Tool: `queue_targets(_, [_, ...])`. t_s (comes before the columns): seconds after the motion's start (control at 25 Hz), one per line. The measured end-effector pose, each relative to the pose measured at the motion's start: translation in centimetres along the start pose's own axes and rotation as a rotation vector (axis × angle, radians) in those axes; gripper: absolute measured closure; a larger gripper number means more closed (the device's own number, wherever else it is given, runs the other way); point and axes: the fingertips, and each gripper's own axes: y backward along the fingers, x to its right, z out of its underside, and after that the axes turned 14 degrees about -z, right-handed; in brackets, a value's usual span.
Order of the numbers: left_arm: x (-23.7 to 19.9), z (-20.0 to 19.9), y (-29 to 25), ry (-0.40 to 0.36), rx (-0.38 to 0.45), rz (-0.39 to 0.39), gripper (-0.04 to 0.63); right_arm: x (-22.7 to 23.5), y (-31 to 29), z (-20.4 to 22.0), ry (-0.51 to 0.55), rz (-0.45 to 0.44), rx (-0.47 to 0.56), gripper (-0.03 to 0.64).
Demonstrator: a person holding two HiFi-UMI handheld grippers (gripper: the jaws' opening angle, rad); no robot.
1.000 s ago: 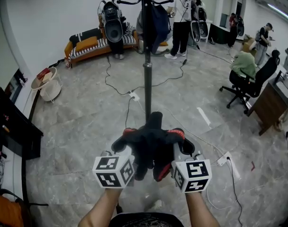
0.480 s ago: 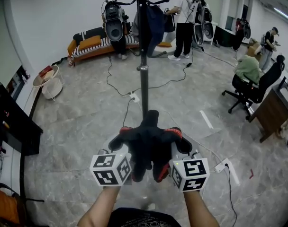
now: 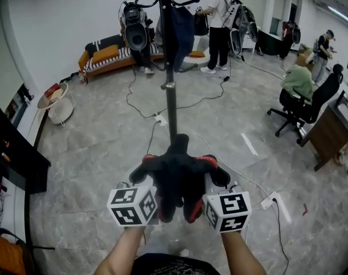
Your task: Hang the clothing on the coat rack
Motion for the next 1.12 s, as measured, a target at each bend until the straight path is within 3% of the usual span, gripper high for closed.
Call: queue_targets(1.12, [-6.6,-3.4,-16.5,0.013,-0.051,0.113,0.563,3.9,-15.7,-1.1,-0.024,0.120,-0.050,0.592])
